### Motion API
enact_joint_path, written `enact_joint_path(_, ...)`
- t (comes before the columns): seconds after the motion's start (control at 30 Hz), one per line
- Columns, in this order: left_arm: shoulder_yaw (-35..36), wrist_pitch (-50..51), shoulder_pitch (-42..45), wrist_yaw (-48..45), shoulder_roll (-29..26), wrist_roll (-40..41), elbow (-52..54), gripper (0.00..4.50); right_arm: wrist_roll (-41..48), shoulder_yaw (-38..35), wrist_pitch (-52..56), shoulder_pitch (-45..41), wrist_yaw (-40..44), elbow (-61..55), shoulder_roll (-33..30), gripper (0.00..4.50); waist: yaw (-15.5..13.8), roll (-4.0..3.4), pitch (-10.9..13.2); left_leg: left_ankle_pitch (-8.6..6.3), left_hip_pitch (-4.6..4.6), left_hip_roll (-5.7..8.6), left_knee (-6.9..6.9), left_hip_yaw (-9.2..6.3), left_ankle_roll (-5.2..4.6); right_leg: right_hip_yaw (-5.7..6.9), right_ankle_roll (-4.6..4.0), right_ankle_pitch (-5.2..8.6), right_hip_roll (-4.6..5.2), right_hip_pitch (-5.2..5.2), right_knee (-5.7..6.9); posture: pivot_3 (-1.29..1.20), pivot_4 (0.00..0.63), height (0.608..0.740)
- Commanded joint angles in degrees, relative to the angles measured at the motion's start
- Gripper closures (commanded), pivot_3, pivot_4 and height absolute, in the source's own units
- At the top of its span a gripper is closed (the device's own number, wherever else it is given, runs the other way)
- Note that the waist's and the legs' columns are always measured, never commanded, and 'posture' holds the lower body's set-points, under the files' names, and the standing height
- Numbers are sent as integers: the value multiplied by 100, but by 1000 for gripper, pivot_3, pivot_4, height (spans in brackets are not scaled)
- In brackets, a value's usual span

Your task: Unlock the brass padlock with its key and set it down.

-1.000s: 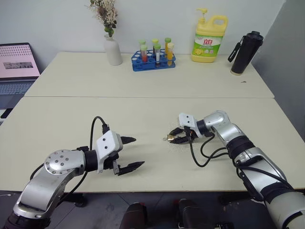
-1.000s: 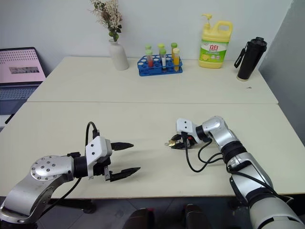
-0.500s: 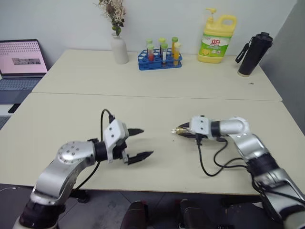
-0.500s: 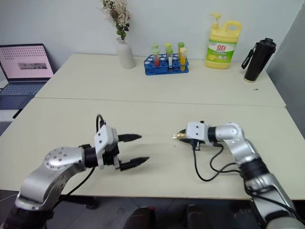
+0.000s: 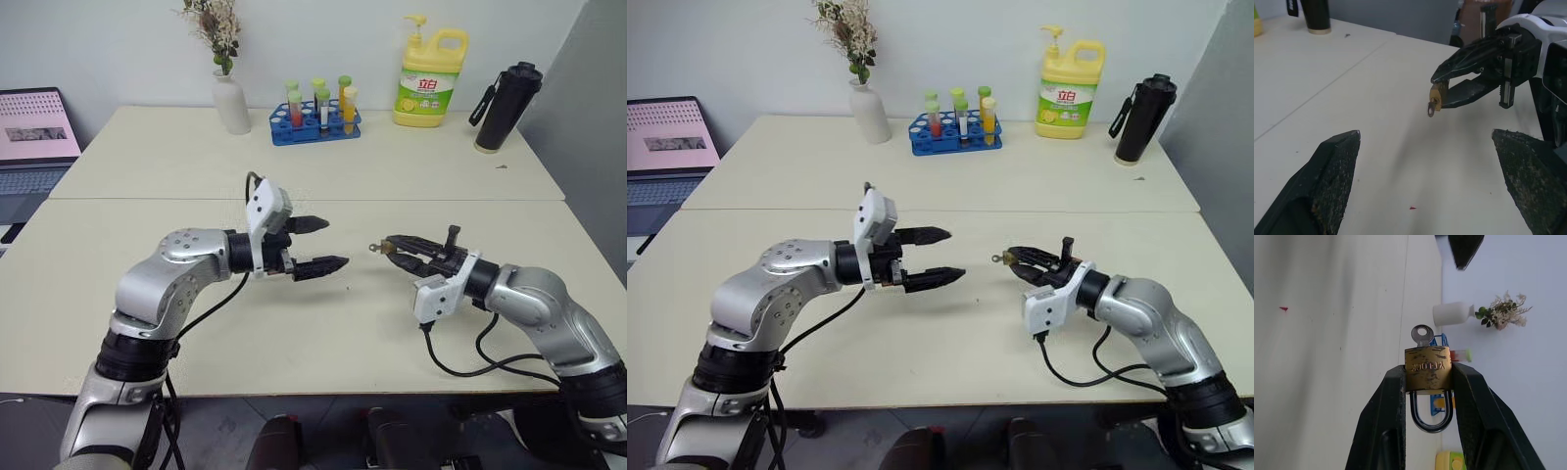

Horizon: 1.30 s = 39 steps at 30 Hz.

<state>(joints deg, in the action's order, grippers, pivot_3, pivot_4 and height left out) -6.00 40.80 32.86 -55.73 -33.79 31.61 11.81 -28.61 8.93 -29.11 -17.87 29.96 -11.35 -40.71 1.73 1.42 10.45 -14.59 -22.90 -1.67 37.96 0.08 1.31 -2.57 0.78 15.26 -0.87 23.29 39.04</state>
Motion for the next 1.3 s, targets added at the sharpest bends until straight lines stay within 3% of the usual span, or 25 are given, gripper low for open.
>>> enact_joint_path(0.03,-74,-37,235,-295,-25,76,-21,0,11,-175,-369,-63,-345,-214,6,3566,-2,0,0,0,0,0,0,0,0,0,0,0,0,0,0,0,150,740)
enact_joint_path(0.43,-127,51,492,-429,116,82,-197,0,-22,2,-782,-284,-492,103,29,3566,-5,0,0,0,0,1,1,2,-1,-2,-2,-1,1,0,0,0,150,740)
enact_joint_path(0.53,-133,55,540,-419,199,88,-228,590,7,19,-783,-328,-469,146,46,3566,-3,0,0,0,1,1,1,1,-1,-3,-4,-2,0,0,0,0,150,740)
enact_joint_path(0.93,-379,-178,629,-570,373,-119,-429,4404,87,51,-769,-313,-424,115,58,3566,-5,0,0,0,1,1,2,0,-1,-3,-5,-3,1,0,1,0,150,740)
enact_joint_path(1.3,-493,-489,568,-593,492,-385,-506,4500,170,85,-723,-305,-353,110,78,3566,-5,0,0,0,0,1,3,1,-1,-3,-8,-4,1,-1,1,0,150,740)
